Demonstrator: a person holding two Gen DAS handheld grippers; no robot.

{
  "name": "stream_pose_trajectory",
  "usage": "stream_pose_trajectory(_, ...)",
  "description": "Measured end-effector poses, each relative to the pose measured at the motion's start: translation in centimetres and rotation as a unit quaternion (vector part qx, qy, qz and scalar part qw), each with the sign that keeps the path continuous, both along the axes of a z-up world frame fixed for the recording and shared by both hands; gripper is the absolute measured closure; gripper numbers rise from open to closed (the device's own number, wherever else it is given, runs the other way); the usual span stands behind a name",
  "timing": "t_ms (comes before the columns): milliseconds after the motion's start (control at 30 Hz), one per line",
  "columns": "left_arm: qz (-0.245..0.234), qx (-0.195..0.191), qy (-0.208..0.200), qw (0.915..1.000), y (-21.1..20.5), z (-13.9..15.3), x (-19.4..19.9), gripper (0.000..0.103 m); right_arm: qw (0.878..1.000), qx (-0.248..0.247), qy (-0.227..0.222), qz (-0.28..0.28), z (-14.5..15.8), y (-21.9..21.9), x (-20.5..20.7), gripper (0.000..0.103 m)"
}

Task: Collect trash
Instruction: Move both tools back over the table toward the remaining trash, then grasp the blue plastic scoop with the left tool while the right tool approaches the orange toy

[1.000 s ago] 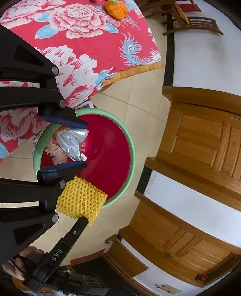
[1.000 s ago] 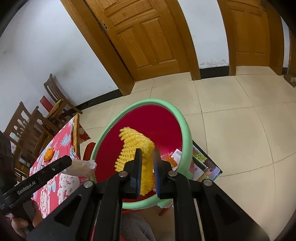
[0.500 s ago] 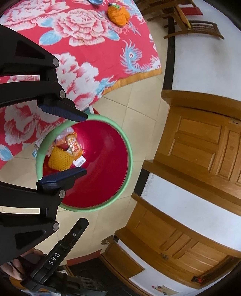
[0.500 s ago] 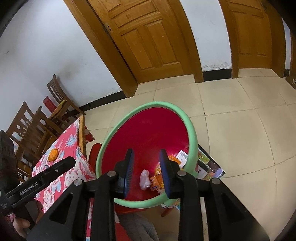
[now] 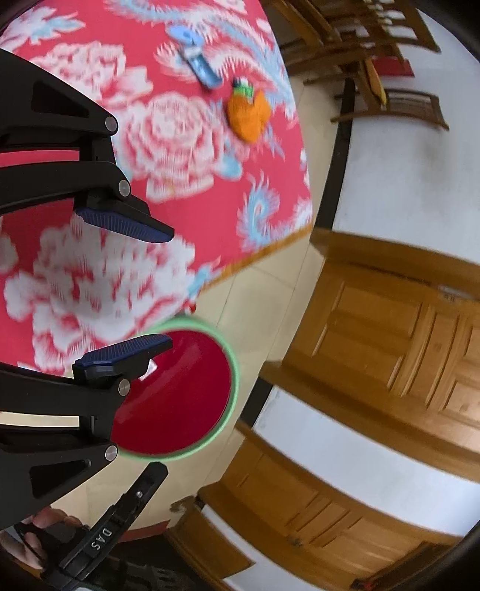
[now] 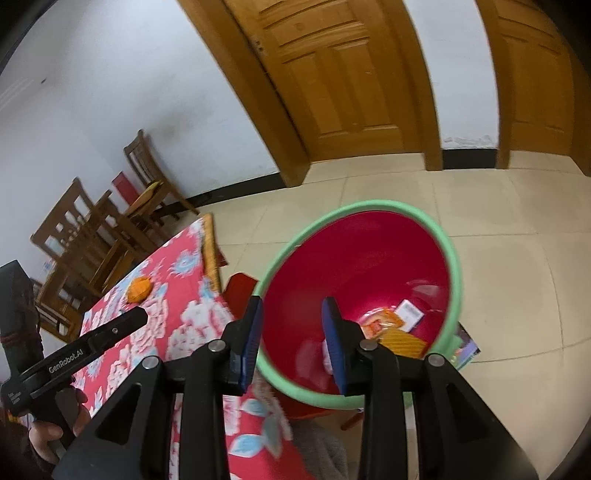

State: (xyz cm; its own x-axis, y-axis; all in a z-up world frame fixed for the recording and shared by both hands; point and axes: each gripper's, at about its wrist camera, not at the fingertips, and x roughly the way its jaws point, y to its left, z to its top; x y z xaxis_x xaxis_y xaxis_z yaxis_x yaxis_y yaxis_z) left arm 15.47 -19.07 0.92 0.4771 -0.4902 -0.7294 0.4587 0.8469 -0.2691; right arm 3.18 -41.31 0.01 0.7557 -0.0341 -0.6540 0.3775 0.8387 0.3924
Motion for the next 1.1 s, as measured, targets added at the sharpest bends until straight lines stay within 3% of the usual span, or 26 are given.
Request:
stream_pose_trajectory(633, 0.118, 0.042, -0.010, 0.9921, 11.9, -0.8, 5.3, 0.050, 0.994, -0.010, 0.002, 0.107, 0.9, 9.2, 7.2, 0.065)
stream_pose_trajectory(1100, 0.122, 0.109, 0.017, 0.9863, 13.9, -5.4, 10.4, 0.050, 0.991, -0.011, 0.028, 0.131, -0.2, 12.3, 10.9, 0.060)
